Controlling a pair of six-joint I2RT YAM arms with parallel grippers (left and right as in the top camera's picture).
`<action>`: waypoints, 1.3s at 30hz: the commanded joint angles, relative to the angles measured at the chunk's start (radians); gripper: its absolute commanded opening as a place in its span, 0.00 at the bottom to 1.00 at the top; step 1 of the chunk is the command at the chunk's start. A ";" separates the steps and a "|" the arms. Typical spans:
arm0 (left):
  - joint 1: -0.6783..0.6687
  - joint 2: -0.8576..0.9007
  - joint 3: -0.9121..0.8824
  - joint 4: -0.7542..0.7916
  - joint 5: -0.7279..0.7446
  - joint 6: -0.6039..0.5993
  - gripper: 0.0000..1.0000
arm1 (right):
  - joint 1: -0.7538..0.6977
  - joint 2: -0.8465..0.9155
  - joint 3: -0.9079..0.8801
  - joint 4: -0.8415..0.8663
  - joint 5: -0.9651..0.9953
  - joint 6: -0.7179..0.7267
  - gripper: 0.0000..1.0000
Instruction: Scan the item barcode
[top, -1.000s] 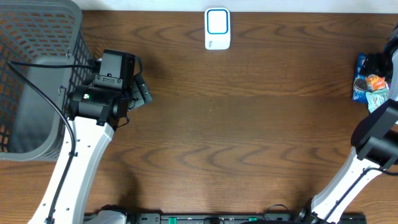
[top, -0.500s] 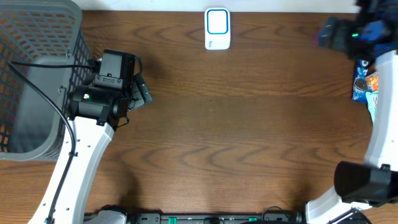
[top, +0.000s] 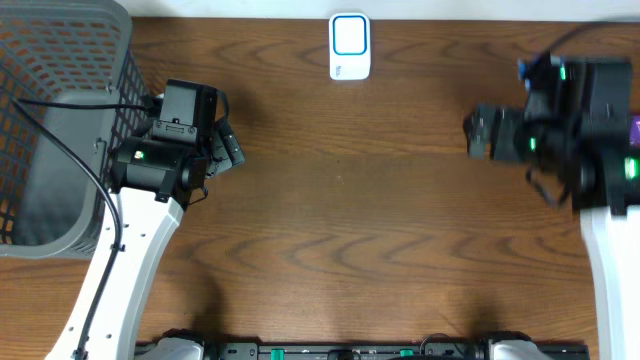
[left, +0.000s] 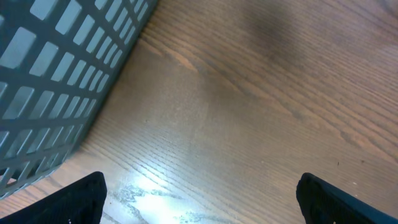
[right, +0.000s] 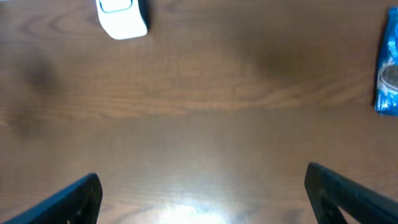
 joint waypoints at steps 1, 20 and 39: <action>0.003 0.002 0.002 -0.003 0.005 -0.008 0.98 | 0.006 -0.170 -0.161 0.006 -0.009 -0.007 0.99; 0.003 0.002 0.002 -0.003 0.005 -0.008 0.98 | 0.006 -0.470 -0.385 -0.280 -0.001 0.079 0.99; 0.003 0.002 0.002 -0.003 0.005 -0.008 0.98 | 0.182 -0.763 -0.701 0.160 0.024 0.022 0.99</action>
